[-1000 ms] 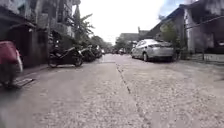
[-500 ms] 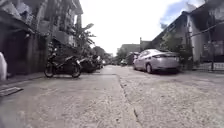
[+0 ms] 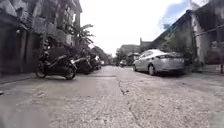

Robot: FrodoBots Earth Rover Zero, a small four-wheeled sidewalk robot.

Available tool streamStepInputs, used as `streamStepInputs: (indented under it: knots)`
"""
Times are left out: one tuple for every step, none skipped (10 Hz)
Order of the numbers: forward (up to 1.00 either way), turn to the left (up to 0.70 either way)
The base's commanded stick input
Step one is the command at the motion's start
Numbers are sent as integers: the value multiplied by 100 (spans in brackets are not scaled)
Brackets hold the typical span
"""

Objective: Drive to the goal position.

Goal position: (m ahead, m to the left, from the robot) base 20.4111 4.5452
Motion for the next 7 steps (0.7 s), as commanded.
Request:
streamStepInputs:
  knots:
    - [100, 2]
    - [100, 0]
    - [100, 0]
    - [100, 0]
    - [100, 0]
    - [100, 0]
    - [100, 0]
